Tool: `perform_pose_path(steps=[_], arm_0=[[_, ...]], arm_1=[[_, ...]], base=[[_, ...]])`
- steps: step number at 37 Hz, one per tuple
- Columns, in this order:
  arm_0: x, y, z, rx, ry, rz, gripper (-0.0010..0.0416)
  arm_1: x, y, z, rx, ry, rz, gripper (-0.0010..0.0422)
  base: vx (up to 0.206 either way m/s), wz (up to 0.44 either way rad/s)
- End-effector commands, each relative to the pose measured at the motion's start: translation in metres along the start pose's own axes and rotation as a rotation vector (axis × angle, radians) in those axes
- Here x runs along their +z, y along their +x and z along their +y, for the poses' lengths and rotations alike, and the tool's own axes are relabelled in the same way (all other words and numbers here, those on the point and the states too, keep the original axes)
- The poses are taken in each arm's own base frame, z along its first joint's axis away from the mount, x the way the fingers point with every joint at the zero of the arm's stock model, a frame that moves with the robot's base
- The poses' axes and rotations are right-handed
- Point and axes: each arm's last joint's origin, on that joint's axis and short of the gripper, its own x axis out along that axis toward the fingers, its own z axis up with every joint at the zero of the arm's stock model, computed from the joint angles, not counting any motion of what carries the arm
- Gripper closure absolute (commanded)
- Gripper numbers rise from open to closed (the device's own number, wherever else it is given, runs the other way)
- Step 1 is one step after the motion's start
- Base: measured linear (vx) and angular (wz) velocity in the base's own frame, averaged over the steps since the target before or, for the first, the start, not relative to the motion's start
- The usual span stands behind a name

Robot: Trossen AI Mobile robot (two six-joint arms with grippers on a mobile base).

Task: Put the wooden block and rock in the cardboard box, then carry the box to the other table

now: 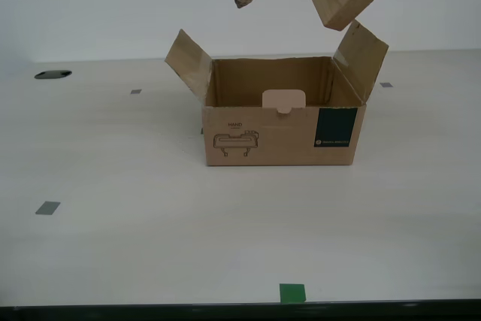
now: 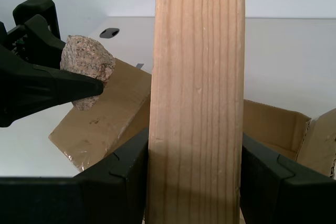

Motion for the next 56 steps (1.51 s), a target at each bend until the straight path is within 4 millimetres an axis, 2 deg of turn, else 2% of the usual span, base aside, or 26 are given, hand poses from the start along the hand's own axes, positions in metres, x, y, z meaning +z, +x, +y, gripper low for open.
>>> perform_pose_path(steps=[1,19,27,38,49,56], arm_0=[[0.0011,-0.0004,0.0005,0.007,-0.001,-0.007,0.0406],[0.0010,-0.0003,0.0002,-0.005,0.000,-0.009,0.0400],[0.0012,-0.0004,-0.0005,-0.030,0.000,-0.016,0.0349],[0.0012,-0.0004,-0.0005,-0.030,0.001,-0.015,0.0262],[0.0011,-0.0003,-0.0005,-0.030,0.001,-0.015,0.0135],[0.0011,-0.0003,-0.0005,-0.030,0.001,-0.015,0.0061]], arm_1=[[0.0013,-0.0002,-0.0005,-0.006,0.004,-0.009,0.0412],[0.0013,-0.0002,-0.0005,-0.006,0.005,-0.009,0.0412],[0.0013,-0.0002,-0.0005,-0.006,0.005,-0.009,0.0403],[0.0013,-0.0002,-0.0005,-0.006,0.004,-0.009,0.0289],[0.0014,-0.0002,-0.0005,-0.006,0.001,-0.010,0.0176],[0.0015,-0.0002,-0.0005,-0.006,-0.062,-0.011,0.0119]], base=[[0.000,0.000],[0.000,0.000],[0.000,0.000],[0.000,0.000],[0.000,0.000],[0.000,0.000]])
